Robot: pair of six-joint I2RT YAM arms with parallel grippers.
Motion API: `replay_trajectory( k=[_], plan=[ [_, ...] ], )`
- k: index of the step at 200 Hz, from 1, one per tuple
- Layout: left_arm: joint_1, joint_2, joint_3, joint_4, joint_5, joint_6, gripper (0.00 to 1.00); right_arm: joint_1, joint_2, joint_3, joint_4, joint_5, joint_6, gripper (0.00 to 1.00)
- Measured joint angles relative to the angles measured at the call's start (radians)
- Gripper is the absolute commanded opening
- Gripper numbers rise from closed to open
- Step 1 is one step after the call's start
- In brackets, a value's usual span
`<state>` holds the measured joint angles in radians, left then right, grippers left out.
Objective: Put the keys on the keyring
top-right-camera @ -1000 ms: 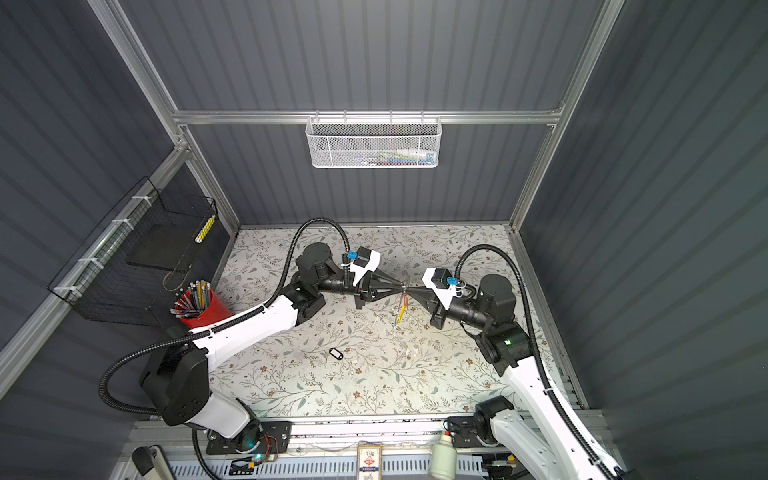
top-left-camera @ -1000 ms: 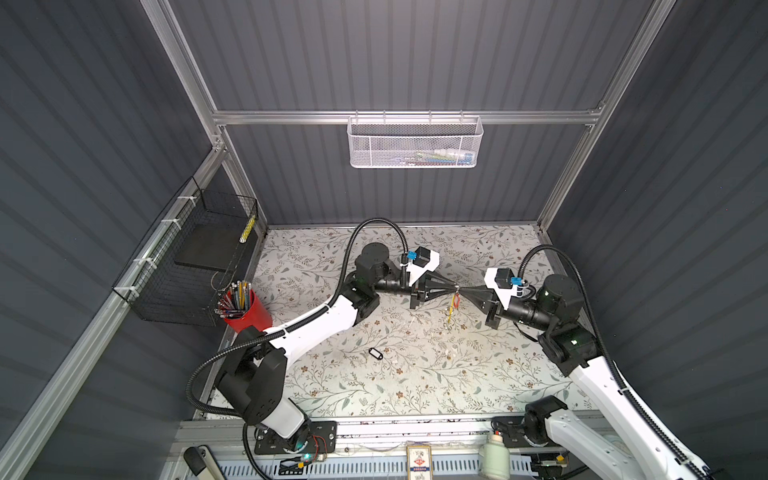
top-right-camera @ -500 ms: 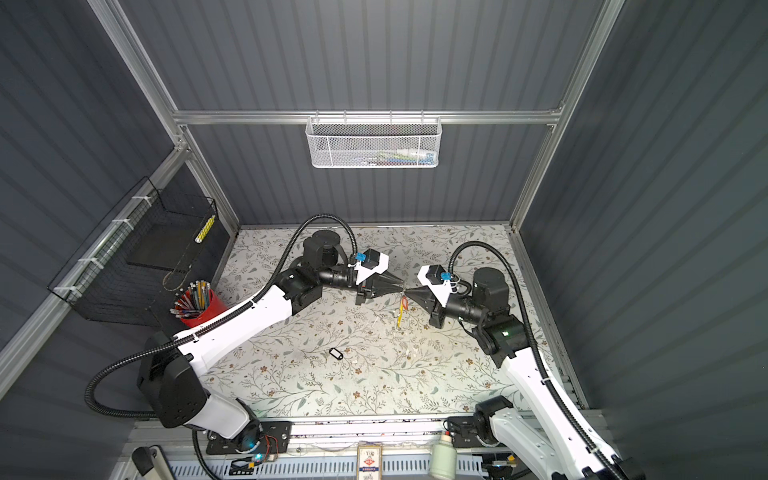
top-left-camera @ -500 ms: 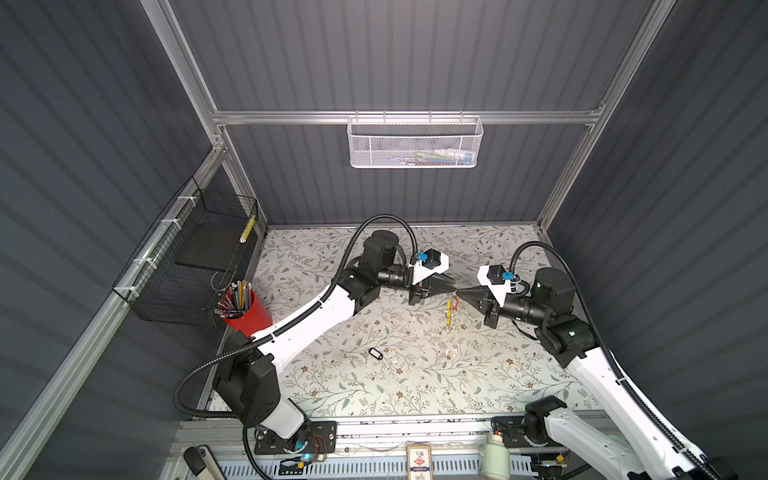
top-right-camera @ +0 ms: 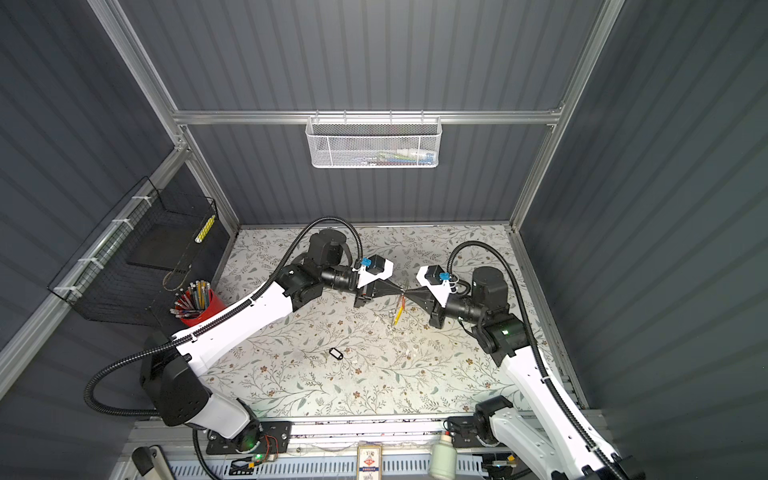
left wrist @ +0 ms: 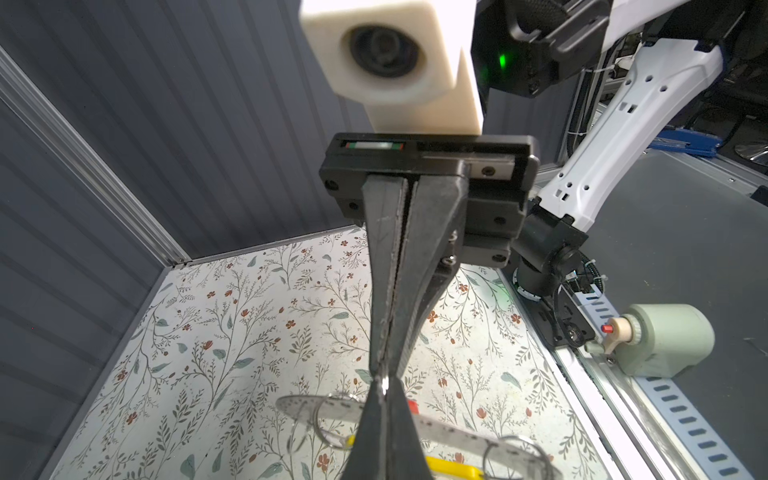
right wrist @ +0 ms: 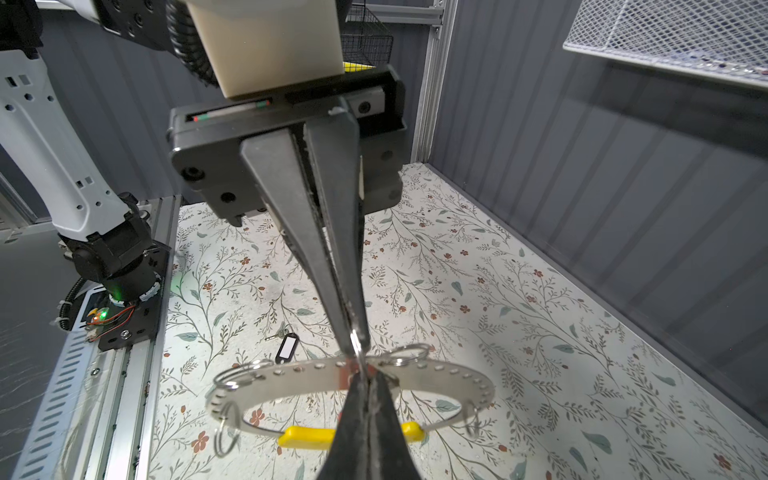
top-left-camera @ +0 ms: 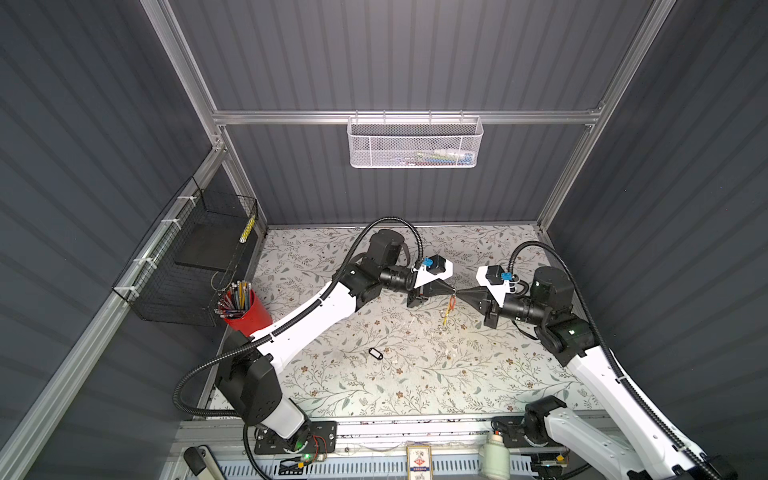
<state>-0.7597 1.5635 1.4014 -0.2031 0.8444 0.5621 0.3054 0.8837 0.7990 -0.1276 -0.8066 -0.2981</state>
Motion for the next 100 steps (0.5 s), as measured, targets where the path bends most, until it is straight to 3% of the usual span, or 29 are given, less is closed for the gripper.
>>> replay_trajectory(
  k=[15, 33, 100],
  plan=[
    [0.000, 0.001, 0.000, 0.004, -0.003, -0.003, 0.00, 0.000, -0.002, 0.000, 0.000, 0.013, -0.002, 0.16],
    [-0.001, 0.001, -0.016, 0.049, -0.003, -0.025, 0.00, 0.000, -0.020, -0.007, 0.008, 0.053, -0.004, 0.21],
    [0.002, 0.000, -0.170, 0.347, 0.064, -0.217, 0.00, -0.006, -0.110, -0.081, 0.075, 0.116, 0.016, 0.22]
  ],
)
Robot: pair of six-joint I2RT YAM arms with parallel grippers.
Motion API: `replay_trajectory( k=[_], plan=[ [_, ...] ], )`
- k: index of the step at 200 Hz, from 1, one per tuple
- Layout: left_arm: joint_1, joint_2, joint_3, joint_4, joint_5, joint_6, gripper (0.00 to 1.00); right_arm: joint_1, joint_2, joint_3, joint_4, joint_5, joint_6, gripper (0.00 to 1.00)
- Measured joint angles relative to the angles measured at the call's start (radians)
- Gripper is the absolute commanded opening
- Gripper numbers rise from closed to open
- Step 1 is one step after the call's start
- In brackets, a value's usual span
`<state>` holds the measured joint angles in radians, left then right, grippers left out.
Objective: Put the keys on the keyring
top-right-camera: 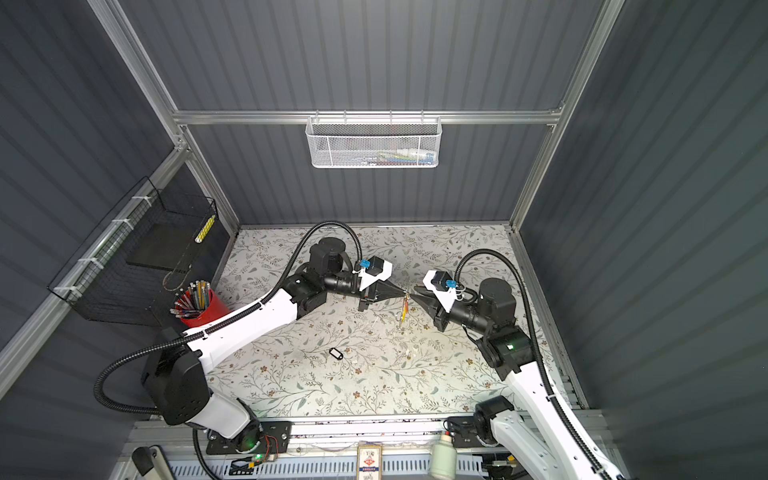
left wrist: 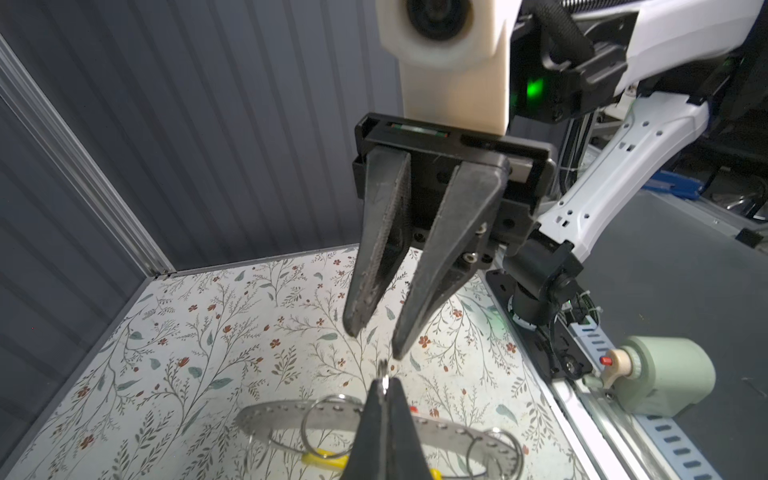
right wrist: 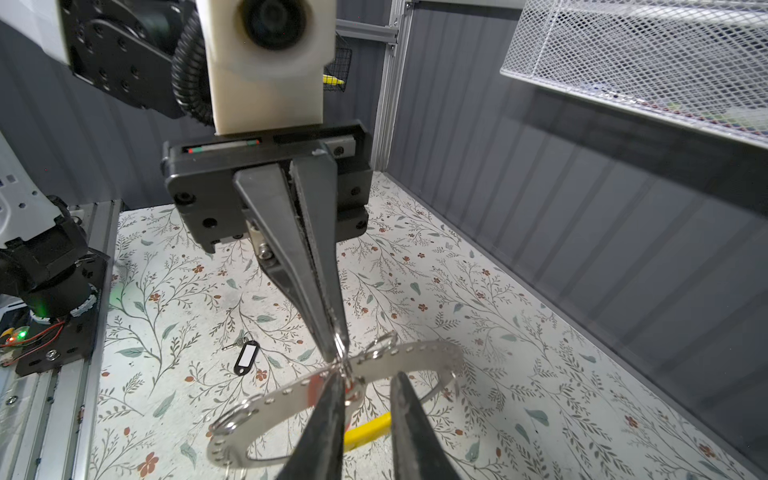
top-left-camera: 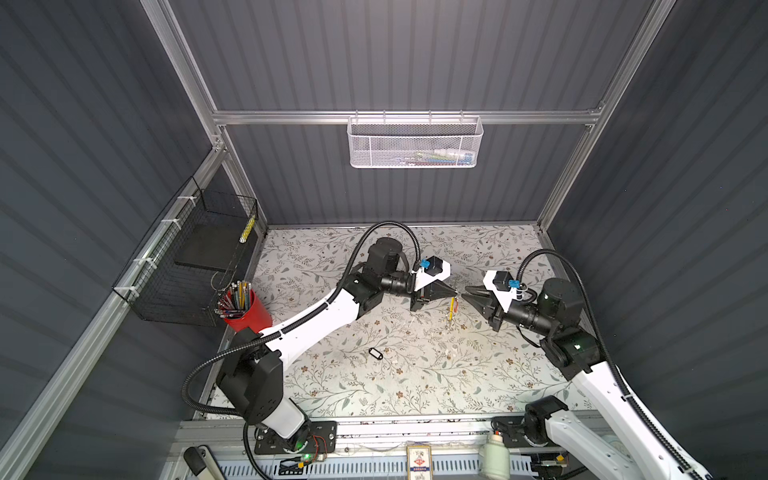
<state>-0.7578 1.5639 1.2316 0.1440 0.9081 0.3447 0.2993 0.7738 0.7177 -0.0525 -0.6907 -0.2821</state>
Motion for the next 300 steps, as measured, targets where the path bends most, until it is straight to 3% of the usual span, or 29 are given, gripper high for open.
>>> replay_trajectory(
  k=[59, 101, 202, 258, 300],
  plan=[
    [0.020, 0.000, -0.068, 0.314, 0.089, -0.205, 0.00, -0.010, 0.006, 0.000, 0.034, -0.083, 0.022, 0.25],
    [0.022, 0.001, -0.074, 0.396, 0.141, -0.268, 0.00, -0.016, 0.034, 0.000, 0.037, -0.130, 0.029, 0.23],
    [0.022, 0.003, -0.075, 0.360, 0.170, -0.250, 0.00, -0.017, 0.038, 0.001, 0.072, -0.214, 0.047, 0.22],
    [0.022, 0.003, -0.075, 0.309, 0.171, -0.214, 0.00, -0.017, 0.040, 0.001, 0.105, -0.232, 0.073, 0.14],
    [0.023, 0.003, -0.075, 0.294, 0.175, -0.205, 0.00, -0.017, 0.055, 0.003, 0.105, -0.250, 0.074, 0.14]
  ],
)
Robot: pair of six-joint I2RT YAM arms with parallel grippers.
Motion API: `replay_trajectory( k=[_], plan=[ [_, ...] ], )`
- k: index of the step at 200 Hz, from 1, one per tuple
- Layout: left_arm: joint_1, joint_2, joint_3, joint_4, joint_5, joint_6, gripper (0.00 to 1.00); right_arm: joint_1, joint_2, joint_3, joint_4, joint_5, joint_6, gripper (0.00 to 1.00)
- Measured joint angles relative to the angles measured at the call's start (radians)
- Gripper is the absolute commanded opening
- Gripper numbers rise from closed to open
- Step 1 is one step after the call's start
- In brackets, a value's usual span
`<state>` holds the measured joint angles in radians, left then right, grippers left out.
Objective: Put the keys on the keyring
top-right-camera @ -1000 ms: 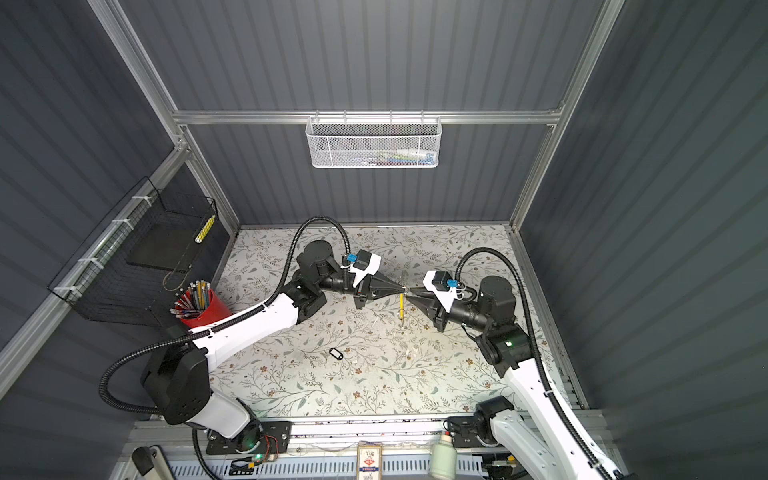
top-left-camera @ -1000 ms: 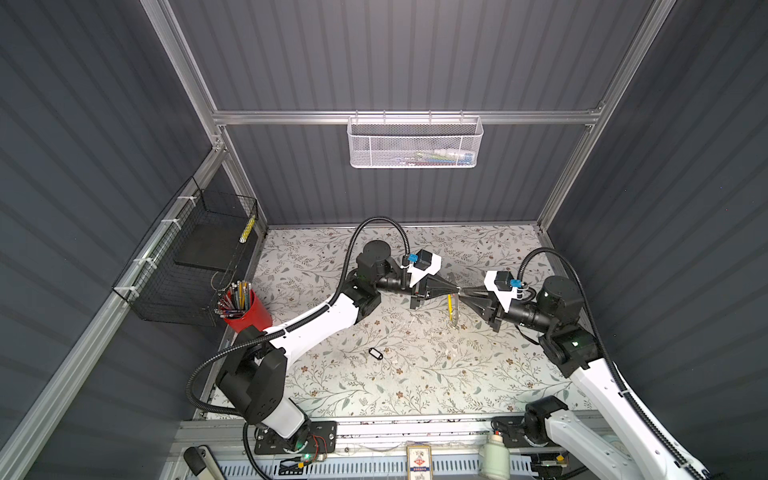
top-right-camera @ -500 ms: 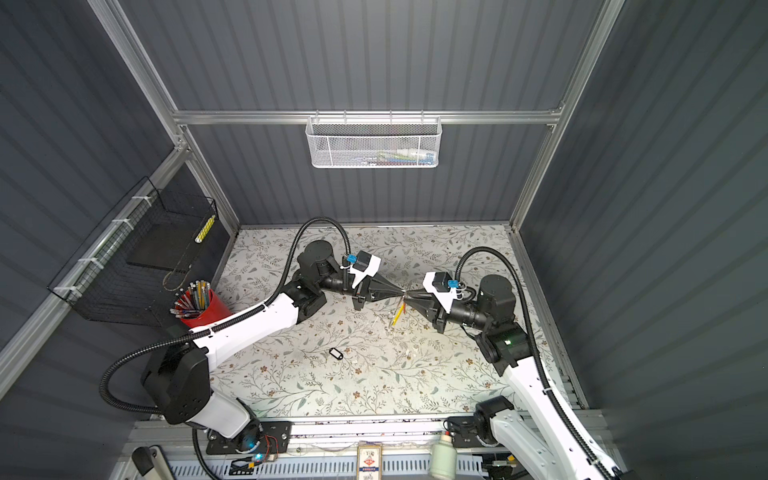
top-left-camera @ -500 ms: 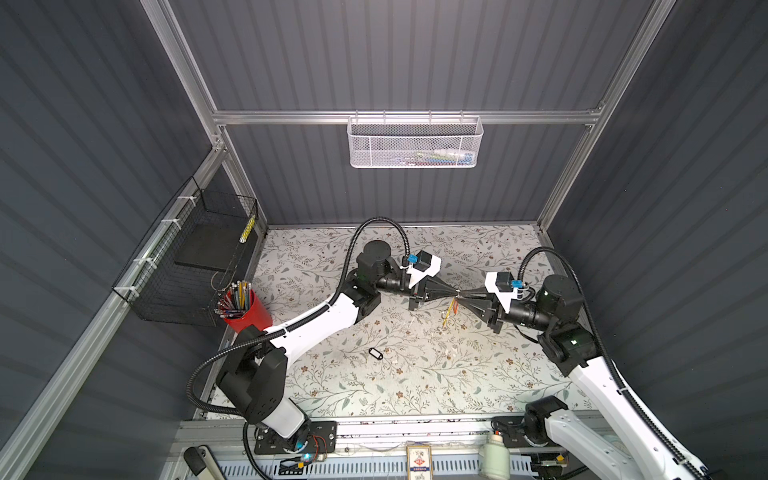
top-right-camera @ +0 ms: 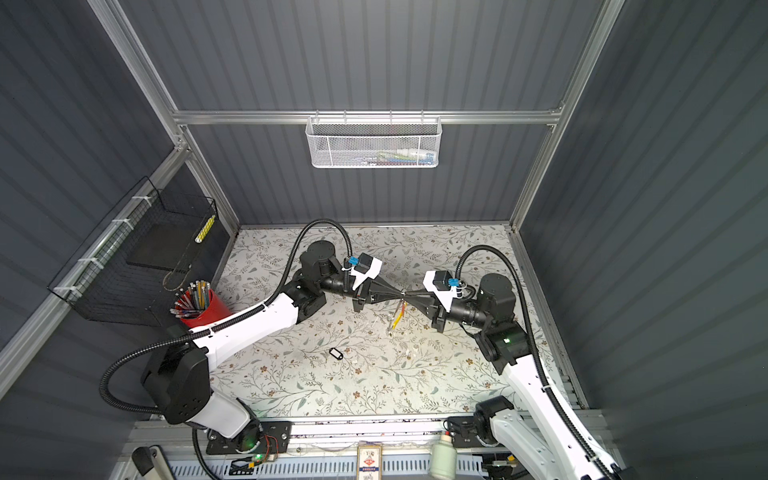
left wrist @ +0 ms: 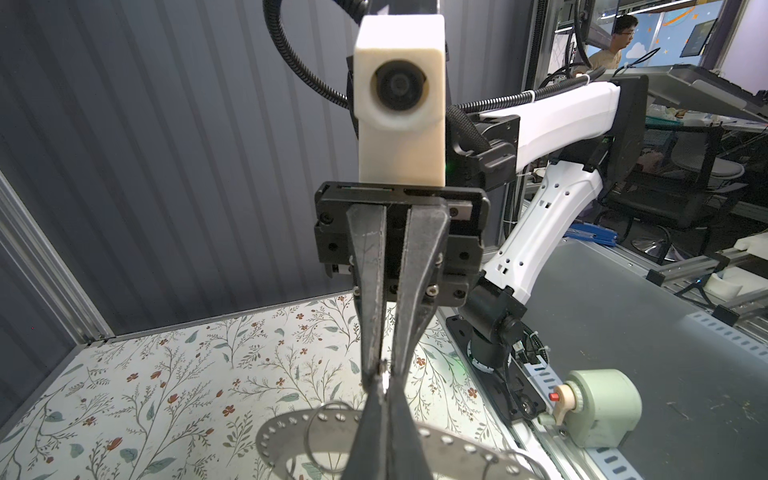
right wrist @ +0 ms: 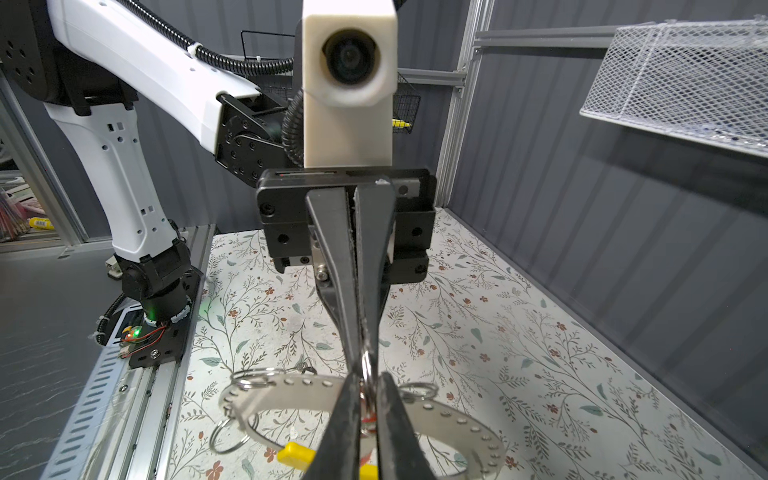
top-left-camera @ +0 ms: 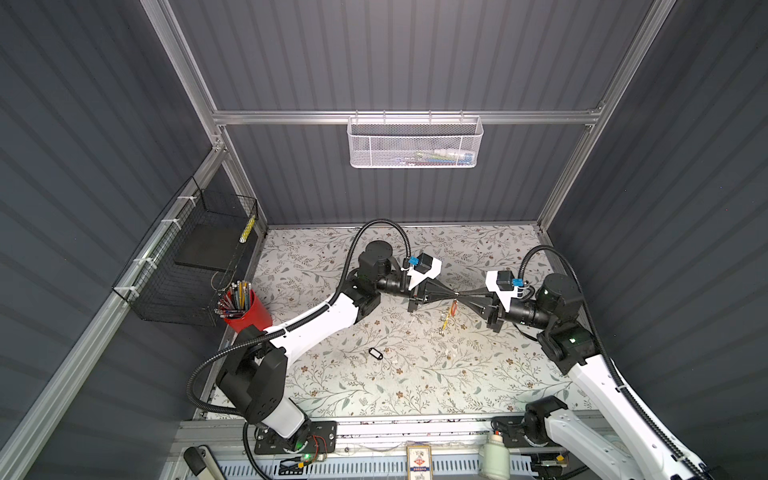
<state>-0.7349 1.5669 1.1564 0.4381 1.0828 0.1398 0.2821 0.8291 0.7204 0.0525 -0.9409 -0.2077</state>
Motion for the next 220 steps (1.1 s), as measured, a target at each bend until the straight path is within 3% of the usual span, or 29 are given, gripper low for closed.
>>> replay_trajectory(
  k=[27, 84, 110, 120, 130, 142, 220],
  plan=[
    [0.001, 0.000, 0.000, 0.000, 0.004, 0.003, 0.00, 0.000, 0.006, 0.000, -0.004, -0.006, 0.001, 0.18],
    [0.002, 0.000, 0.000, 0.000, 0.011, 0.006, 0.00, -0.001, 0.009, 0.001, -0.024, -0.010, -0.006, 0.00],
    [0.002, 0.000, 0.002, -0.008, 0.011, 0.011, 0.00, -0.001, 0.008, 0.001, -0.024, -0.009, -0.014, 0.00],
    [0.002, 0.000, 0.008, -0.026, 0.011, 0.020, 0.20, -0.001, 0.009, 0.001, -0.024, -0.009, -0.014, 0.00],
    [0.002, 0.000, 0.019, -0.055, 0.009, 0.051, 0.33, -0.001, 0.009, 0.001, -0.027, -0.009, -0.014, 0.00],
    [0.002, 0.000, 0.039, -0.104, -0.007, 0.088, 0.40, -0.001, 0.009, 0.010, -0.047, -0.007, -0.019, 0.00],
    [-0.013, -0.020, 0.272, -0.623, -0.245, 0.488, 0.37, -0.001, 0.071, 0.186, -0.348, 0.074, -0.127, 0.00]
  ],
)
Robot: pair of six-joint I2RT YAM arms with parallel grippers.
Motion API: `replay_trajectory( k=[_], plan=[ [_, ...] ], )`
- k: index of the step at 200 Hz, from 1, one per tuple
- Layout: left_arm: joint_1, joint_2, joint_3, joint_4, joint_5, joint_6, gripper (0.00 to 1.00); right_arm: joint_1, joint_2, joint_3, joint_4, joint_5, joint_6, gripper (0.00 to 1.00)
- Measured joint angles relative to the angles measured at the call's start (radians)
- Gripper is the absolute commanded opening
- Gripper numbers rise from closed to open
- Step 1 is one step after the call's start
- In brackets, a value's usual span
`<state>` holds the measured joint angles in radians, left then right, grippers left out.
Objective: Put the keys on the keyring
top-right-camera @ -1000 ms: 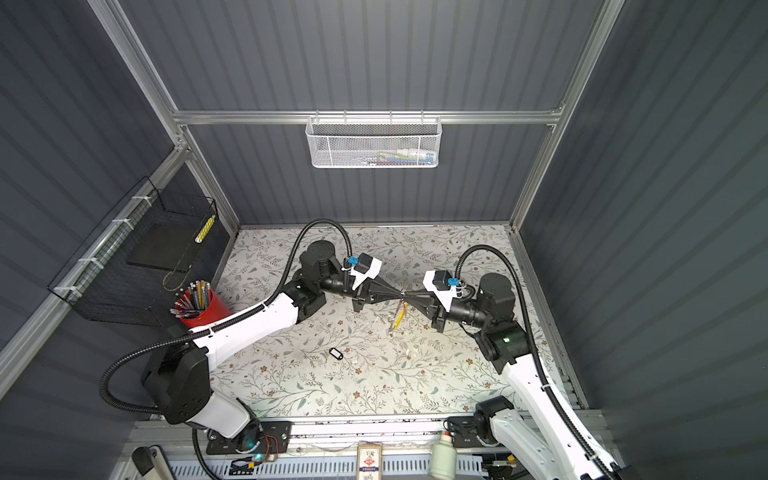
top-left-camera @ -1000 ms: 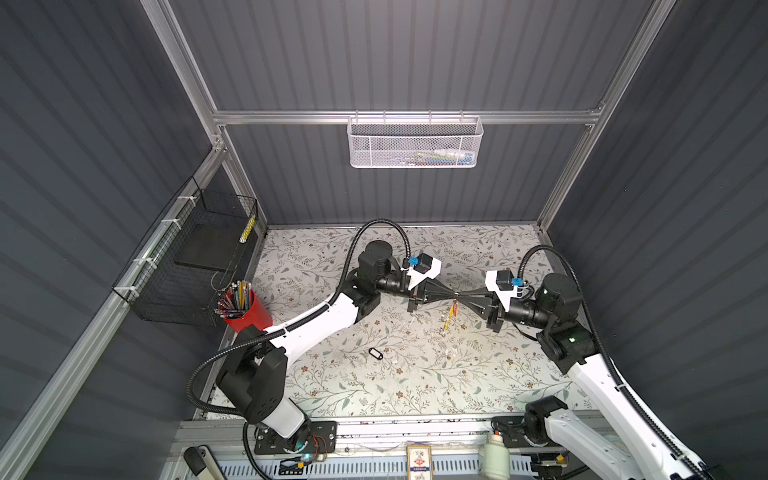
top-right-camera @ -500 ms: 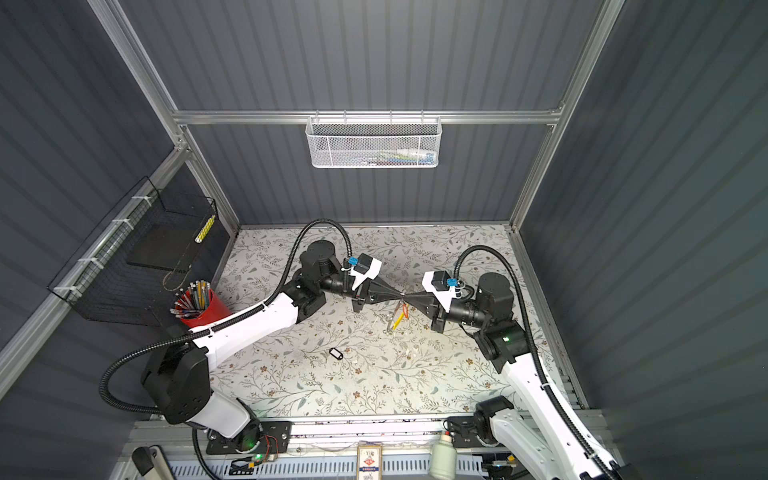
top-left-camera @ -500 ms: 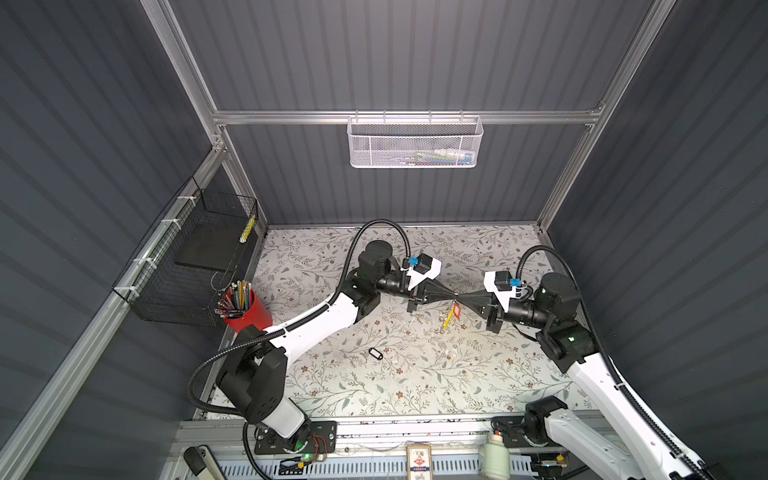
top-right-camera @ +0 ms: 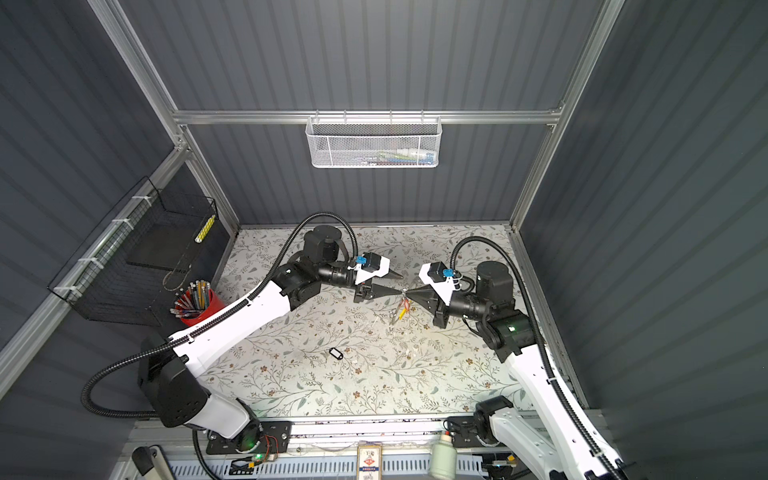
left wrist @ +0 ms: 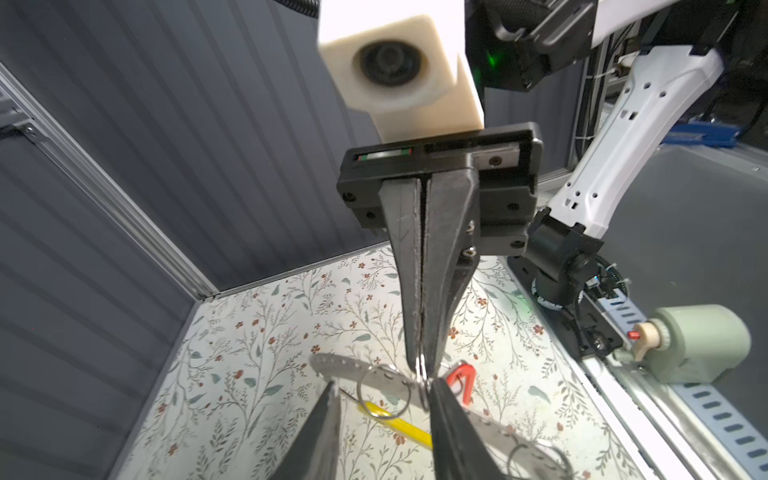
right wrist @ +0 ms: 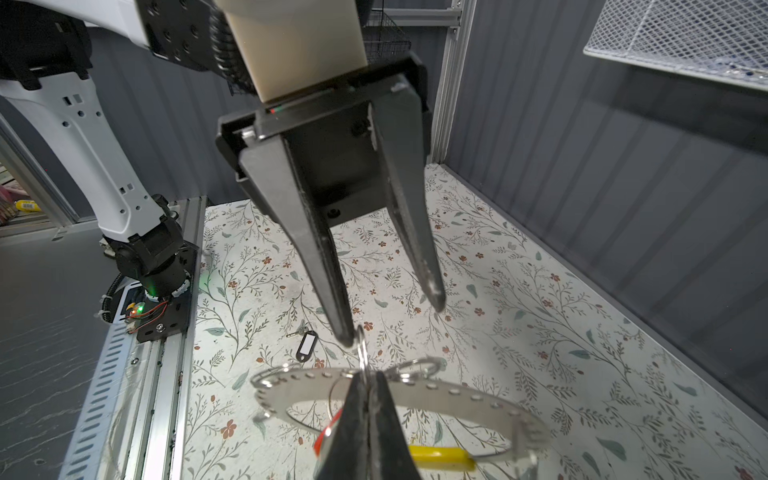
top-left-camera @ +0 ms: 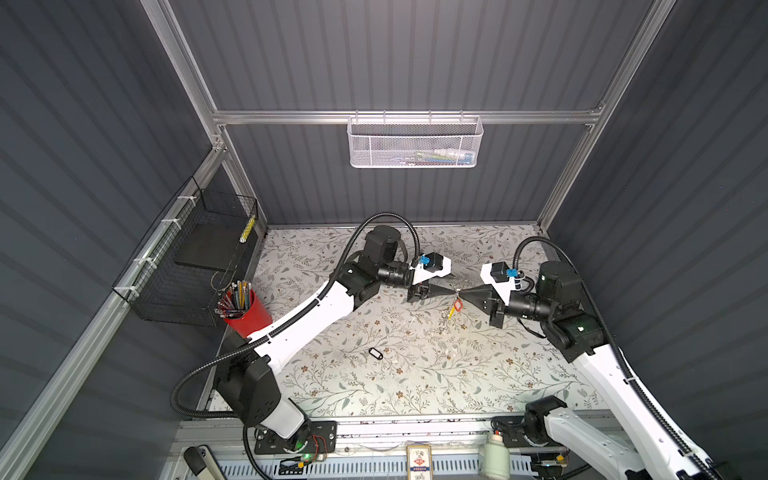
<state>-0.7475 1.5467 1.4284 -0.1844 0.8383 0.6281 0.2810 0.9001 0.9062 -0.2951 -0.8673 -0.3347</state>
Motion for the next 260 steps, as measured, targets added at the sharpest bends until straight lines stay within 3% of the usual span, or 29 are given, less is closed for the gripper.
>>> replay_trajectory(
  k=[73, 148, 206, 232, 249, 260],
  plan=[
    [-0.032, 0.003, 0.091, -0.235, -0.097, 0.131, 0.35, 0.032, 0.051, 0.084, -0.172, 0.071, -0.042, 0.00],
    [-0.063, 0.049, 0.142, -0.303, -0.136, 0.152, 0.31, 0.064, 0.070, 0.106, -0.204, 0.113, -0.051, 0.00],
    [-0.065, 0.055, 0.154, -0.336, -0.140, 0.165, 0.14, 0.072, 0.070, 0.106, -0.204, 0.121, -0.051, 0.00],
    [-0.068, 0.064, 0.161, -0.345, -0.145, 0.164, 0.00, 0.072, 0.070, 0.106, -0.205, 0.135, -0.057, 0.00],
    [-0.066, 0.067, 0.166, -0.350, -0.145, 0.162, 0.00, 0.076, 0.069, 0.106, -0.204, 0.145, -0.066, 0.00],
    [-0.066, 0.067, 0.168, -0.349, -0.144, 0.162, 0.00, 0.076, 0.063, 0.103, -0.198, 0.150, -0.068, 0.15]
  ],
)
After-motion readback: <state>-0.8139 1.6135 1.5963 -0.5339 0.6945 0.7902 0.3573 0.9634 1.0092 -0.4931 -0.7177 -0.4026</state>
